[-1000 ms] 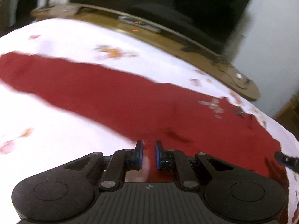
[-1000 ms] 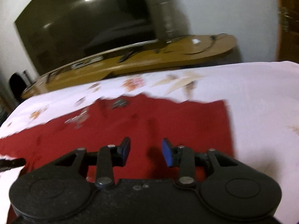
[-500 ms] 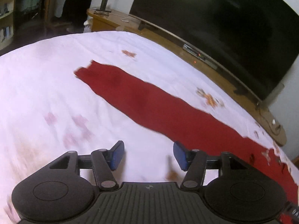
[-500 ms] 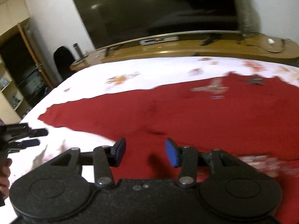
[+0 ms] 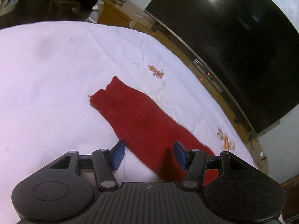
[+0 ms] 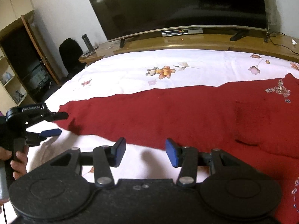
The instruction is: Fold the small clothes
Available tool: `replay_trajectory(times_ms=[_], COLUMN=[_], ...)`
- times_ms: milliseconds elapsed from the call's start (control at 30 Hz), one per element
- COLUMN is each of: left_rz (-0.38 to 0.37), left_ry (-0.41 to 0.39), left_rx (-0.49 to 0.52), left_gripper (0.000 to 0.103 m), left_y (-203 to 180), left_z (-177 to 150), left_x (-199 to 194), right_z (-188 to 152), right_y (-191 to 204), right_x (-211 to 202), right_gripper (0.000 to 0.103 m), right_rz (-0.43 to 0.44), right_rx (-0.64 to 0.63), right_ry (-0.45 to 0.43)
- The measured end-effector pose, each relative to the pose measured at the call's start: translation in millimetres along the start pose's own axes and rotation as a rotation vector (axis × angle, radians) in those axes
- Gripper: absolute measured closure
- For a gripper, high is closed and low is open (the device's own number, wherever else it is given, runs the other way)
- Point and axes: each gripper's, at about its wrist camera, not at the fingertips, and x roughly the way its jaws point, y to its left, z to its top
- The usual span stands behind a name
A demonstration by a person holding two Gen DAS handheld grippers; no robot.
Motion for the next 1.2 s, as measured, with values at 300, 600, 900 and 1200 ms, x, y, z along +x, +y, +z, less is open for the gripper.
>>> replay_trajectory(times_ms=[300, 600, 900, 1200], left_rz=[-0.056, -0.175, -0.403, -0.352], left_ry=[-0.015, -0.127, 0.011, 0.204], left_rx=[-0.099, 0.168, 0.494, 0.691], left_gripper=[0.092, 0.095, 0.095, 0.094], left_y=[16.9, -61.0, -219.5, -312.4], left_z=[0.2, -5.8, -99.0, -230.0], left_x=[10.9, -20.0, -18.4, 20.3], right_z=[0.1, 2.5, -0.7, -17.9], right_y=[-6.0, -16.5, -75.8, -176.5], right_x=[9.9, 2.6, -56.3, -120.0], right_gripper=[0.056, 0.056, 0.056, 0.056], right_rz=[-0.039, -0.104, -0.185, -0.279], right_rx=[0.016, 0.017, 0.1, 0.182], right_ry=[0.003, -0.01, -0.073, -0.101])
